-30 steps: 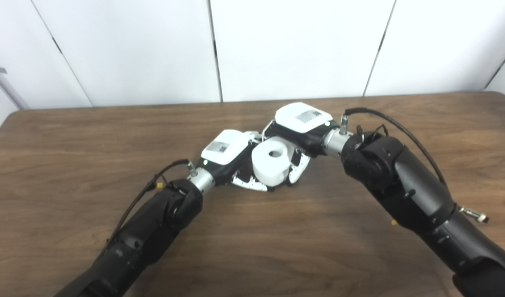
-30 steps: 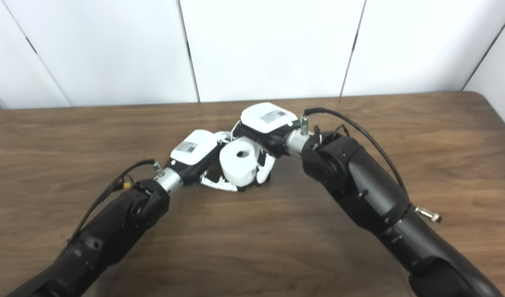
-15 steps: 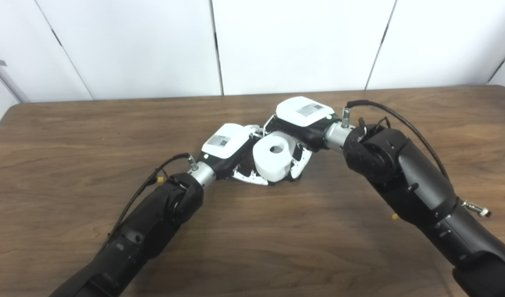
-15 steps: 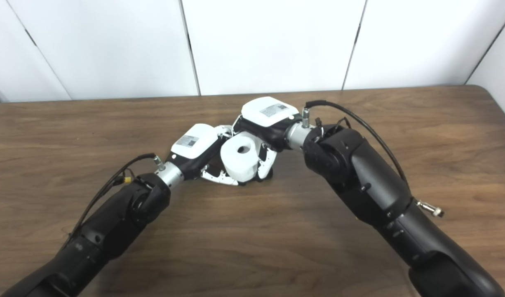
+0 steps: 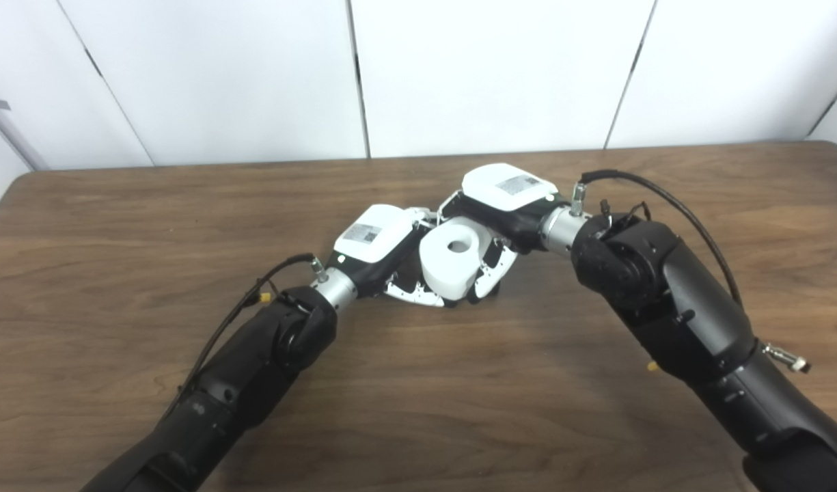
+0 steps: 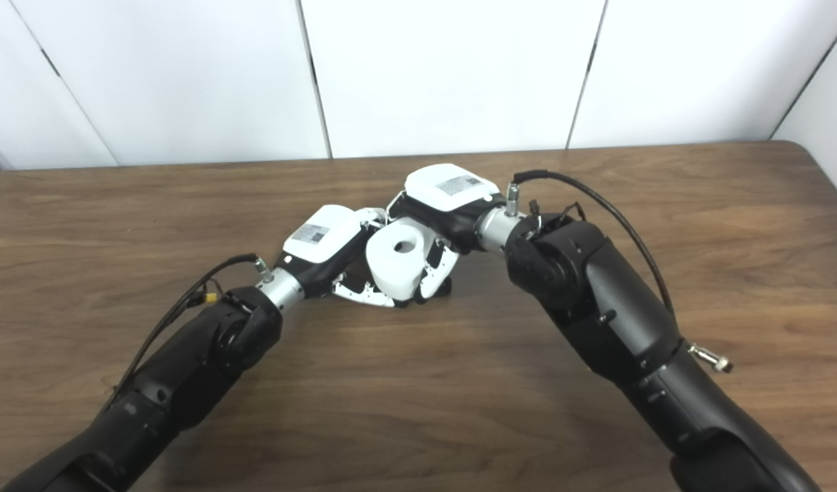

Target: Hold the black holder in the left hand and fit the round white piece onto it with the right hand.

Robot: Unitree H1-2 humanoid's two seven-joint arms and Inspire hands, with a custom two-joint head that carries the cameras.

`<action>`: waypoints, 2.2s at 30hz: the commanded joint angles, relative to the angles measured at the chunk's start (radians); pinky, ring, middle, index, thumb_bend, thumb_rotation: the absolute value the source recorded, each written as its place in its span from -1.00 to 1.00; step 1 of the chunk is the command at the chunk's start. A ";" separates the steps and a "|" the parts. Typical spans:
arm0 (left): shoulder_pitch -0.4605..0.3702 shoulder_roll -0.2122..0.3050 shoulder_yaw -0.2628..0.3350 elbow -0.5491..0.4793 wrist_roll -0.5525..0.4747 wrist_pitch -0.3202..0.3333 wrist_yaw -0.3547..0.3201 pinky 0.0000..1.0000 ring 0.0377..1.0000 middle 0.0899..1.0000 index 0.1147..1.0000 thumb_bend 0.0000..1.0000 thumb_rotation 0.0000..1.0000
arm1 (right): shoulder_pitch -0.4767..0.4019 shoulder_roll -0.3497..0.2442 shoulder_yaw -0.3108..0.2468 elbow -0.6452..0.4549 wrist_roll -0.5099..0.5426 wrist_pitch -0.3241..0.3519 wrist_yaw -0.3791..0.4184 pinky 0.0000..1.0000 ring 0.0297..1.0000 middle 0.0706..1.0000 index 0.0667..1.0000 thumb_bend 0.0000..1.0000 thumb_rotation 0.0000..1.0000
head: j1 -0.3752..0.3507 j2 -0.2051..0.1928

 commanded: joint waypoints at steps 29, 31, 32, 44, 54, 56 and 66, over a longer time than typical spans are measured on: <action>0.042 0.017 -0.034 0.057 0.033 0.043 -0.116 0.37 0.73 0.65 -0.18 0.05 -0.85 | -0.032 0.027 -0.062 -0.042 0.012 0.013 -0.030 0.47 0.56 0.56 0.98 0.65 -0.67 | -0.001 -0.004; 0.043 0.018 -0.034 0.054 0.032 0.043 -0.117 0.35 0.73 0.65 -0.18 0.05 -0.85 | -0.036 0.026 -0.071 -0.045 0.013 0.015 -0.035 0.43 0.56 0.64 1.00 0.67 -0.67 | -0.003 -0.005; 0.043 0.018 -0.033 0.052 0.031 0.043 -0.118 0.35 0.73 0.65 -0.18 0.05 -0.85 | -0.039 0.026 -0.076 -0.046 0.014 0.015 -0.037 0.39 0.54 0.65 1.00 0.68 -0.68 | -0.003 -0.005; 0.043 0.020 -0.031 0.062 0.027 0.035 -0.112 0.35 0.73 0.65 -0.18 0.05 -0.85 | -0.062 -0.008 -0.104 -0.071 0.023 0.028 0.002 0.26 0.49 0.69 1.00 0.76 -0.65 | -0.003 -0.006; 0.043 0.024 -0.032 0.058 0.029 0.036 -0.116 0.36 0.72 0.66 -0.18 0.05 -0.85 | -0.077 -0.065 -0.105 -0.144 0.004 0.113 0.136 0.29 0.68 0.92 1.00 0.95 -0.56 | -0.012 -0.008; 0.043 0.024 -0.033 0.059 0.031 0.036 -0.115 0.35 0.72 0.65 -0.18 0.05 -0.85 | -0.079 -0.081 -0.112 -0.161 0.004 0.124 0.161 0.31 0.71 0.95 1.00 0.97 -0.58 | -0.012 -0.008; 0.040 0.023 -0.029 0.069 0.023 0.032 -0.113 0.36 0.73 0.66 -0.18 0.05 -0.85 | -0.076 -0.193 -0.178 -0.242 0.062 0.177 0.253 0.29 0.75 0.95 1.00 1.00 -0.62 | -0.021 -0.017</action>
